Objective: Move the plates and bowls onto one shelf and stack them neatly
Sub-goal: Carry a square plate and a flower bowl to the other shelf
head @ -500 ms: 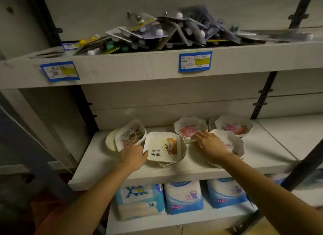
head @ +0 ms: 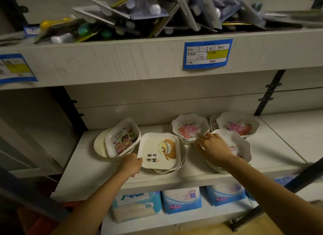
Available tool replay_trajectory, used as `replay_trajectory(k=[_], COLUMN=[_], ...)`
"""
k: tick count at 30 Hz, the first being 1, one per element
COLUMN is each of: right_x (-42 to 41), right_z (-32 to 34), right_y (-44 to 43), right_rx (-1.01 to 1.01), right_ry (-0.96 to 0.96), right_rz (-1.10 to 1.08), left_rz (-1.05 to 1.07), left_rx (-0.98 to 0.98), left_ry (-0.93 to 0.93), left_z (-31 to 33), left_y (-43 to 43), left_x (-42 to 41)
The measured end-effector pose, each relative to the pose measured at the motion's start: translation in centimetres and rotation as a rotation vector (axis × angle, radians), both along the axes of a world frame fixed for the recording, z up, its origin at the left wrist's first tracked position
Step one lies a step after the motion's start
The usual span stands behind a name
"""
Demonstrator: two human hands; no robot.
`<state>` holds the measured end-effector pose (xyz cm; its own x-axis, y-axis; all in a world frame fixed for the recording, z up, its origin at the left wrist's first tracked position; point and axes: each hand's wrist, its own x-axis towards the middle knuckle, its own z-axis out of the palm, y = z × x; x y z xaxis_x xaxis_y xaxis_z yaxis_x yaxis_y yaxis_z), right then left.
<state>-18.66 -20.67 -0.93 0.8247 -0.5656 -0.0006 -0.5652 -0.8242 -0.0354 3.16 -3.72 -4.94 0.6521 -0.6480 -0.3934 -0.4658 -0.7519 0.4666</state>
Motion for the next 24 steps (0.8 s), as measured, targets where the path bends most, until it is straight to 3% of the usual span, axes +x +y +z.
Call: replay_trajectory(k=[9,19,24], right_x=[2.0,5.3,6.2], right_z=[-1.3,-4.1,-3.7], right_y=[-0.8,0.3,0.6], right_rx=[0.039,0.119,0.062], right_ry=[0.073,0.049,0.163], right_rz=[-0.062,-0.192,-0.203], left_rz=[-0.002,0.135,0.169], left_rx=[-0.118,-0.256,-0.243], left_ry=[-0.058,-0.021,-0.091], left_z=[2.2,5.0,5.6], left_y=[0.5,3.7,5.8], left_x=[0.5,1.5,2.1])
